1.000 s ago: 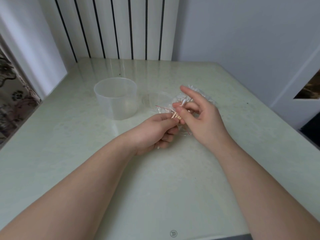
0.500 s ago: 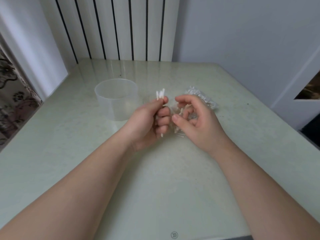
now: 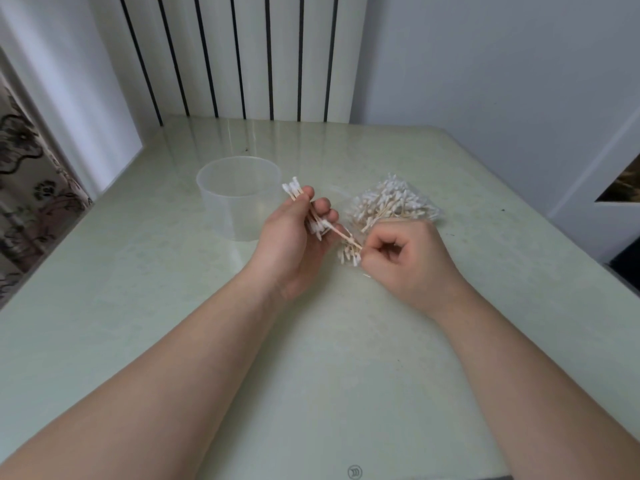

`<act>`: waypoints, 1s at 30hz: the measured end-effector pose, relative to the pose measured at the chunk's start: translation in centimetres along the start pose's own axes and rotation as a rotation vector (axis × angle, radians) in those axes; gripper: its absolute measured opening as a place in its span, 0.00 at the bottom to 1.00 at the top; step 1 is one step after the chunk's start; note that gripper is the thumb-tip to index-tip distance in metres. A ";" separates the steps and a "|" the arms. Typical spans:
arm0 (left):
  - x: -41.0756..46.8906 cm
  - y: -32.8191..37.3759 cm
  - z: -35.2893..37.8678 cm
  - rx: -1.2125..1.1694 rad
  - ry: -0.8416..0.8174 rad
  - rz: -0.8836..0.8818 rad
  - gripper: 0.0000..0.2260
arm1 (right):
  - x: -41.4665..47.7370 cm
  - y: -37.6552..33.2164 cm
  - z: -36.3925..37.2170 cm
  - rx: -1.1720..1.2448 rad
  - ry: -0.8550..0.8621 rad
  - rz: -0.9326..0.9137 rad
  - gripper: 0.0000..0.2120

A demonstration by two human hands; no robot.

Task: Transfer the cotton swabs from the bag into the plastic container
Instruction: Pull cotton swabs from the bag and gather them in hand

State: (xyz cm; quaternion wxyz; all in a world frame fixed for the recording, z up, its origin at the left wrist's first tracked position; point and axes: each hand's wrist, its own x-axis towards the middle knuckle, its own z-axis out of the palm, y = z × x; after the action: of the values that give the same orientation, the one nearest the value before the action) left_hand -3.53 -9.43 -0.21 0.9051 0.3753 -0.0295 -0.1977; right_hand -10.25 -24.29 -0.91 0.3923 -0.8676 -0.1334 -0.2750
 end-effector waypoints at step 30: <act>0.8 -0.7 -1.3 0.662 0.146 0.121 0.06 | 0.3 0.5 0.6 -0.655 -0.080 0.269 0.22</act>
State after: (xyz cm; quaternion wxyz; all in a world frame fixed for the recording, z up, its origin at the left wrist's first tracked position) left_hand -2.77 -9.31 -1.73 0.7439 0.6595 -0.0494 -0.0959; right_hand -9.59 -24.17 -1.38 0.1206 -0.9672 0.0621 -0.2146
